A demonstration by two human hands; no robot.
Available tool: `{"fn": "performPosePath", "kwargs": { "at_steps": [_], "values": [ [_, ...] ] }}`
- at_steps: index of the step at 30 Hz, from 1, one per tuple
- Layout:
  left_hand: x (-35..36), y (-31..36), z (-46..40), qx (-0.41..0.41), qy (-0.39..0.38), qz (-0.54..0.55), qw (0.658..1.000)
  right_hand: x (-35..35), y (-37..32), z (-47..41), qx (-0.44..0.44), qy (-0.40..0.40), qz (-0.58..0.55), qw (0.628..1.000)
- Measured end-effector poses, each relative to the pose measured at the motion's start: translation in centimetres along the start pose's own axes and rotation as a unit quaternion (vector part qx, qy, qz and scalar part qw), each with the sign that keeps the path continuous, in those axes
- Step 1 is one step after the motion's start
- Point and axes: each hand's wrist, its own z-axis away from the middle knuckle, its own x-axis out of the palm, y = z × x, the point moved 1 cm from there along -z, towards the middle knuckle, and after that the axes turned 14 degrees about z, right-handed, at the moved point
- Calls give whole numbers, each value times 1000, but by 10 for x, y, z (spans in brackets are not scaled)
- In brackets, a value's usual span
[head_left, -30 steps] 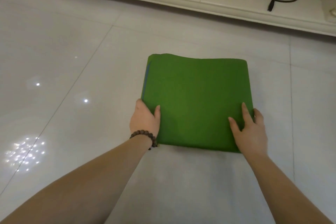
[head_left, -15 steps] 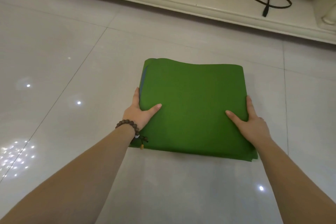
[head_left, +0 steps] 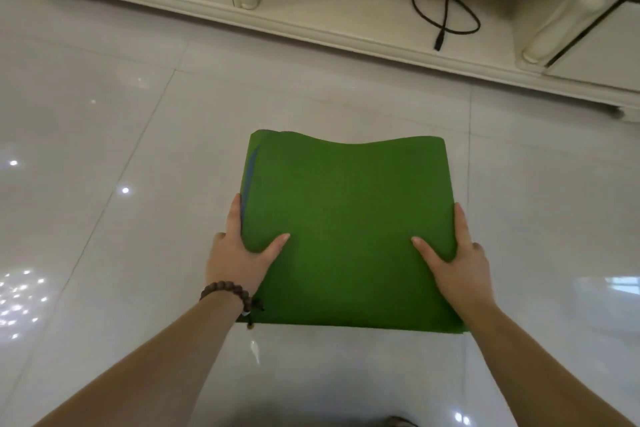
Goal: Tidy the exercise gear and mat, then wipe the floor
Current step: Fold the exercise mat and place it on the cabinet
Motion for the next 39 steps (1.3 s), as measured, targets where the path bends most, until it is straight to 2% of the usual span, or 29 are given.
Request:
{"fn": "performPosePath", "kwargs": {
  "at_steps": [9, 15, 20, 29, 39],
  "values": [
    [-112, 153, 169, -24, -30, -43, 998, -191, -22, 161, 29, -20, 8, 999],
    [-183, 283, 263, 13, -63, -64, 996, -327, -37, 267, 66, 3, -10, 998],
    [-207, 363, 321, 46, -88, -67, 993, -410, -32, 325, 87, 38, -30, 995],
    [-158, 459, 382, 133, -119, -87, 980, -510, 34, 372, 132, 114, -58, 983],
    [-22, 559, 445, 202, -193, -84, 957, -612, 159, 362, 207, 152, -76, 964]
  ]
}}
